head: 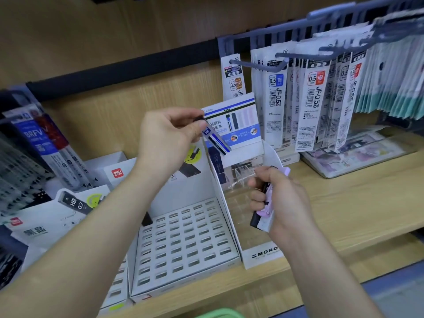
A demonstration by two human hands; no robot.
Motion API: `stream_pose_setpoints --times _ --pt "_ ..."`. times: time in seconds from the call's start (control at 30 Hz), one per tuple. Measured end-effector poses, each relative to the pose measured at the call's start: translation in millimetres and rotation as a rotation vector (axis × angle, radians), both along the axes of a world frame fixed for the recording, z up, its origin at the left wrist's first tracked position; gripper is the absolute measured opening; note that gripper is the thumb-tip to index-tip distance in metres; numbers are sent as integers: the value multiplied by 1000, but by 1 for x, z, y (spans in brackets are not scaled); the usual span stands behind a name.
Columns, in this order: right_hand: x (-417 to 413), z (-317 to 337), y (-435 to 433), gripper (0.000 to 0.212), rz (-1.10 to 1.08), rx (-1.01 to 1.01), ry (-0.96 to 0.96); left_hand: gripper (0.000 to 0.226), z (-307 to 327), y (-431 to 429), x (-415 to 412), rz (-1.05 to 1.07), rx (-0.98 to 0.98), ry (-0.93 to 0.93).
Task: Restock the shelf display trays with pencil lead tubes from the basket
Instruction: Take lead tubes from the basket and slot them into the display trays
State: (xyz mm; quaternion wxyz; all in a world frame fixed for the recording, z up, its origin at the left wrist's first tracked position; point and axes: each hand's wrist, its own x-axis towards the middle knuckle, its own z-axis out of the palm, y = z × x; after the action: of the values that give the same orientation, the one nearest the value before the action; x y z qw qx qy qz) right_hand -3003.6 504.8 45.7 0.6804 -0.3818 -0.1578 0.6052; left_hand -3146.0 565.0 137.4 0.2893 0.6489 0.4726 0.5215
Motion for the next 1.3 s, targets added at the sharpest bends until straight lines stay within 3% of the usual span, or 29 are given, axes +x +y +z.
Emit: stream_pose_setpoints --times 0.13,0.4,0.47,0.67,0.8,0.9,0.97,1.1,1.2,1.3 --pt "-4 0 1 18 -39 -6 156 15 -14 10 15 -3 6 265" --pt "-2 0 1 14 -32 0 215 20 -39 21 22 -14 252 698" --pt "-2 0 1 15 -7 18 243 19 -39 26 25 -8 352 772" --pt "-2 3 2 12 67 61 319 16 -37 36 32 45 408 942" --pt "-2 5 3 7 60 89 457 8 -34 11 32 103 350 718" --pt "-2 1 6 4 59 116 546 19 -37 -30 29 -19 110 489" --pt "-4 0 7 8 114 133 541 18 -45 -54 27 -133 -43 445" --pt "-10 0 7 15 91 130 514 19 -57 -67 20 -175 -211 214" --pt "-14 5 2 11 92 136 353 21 -57 -70 16 -180 -293 -41" --pt "-19 4 -2 16 13 105 -69 15 -58 -75 17 -142 -257 -190"
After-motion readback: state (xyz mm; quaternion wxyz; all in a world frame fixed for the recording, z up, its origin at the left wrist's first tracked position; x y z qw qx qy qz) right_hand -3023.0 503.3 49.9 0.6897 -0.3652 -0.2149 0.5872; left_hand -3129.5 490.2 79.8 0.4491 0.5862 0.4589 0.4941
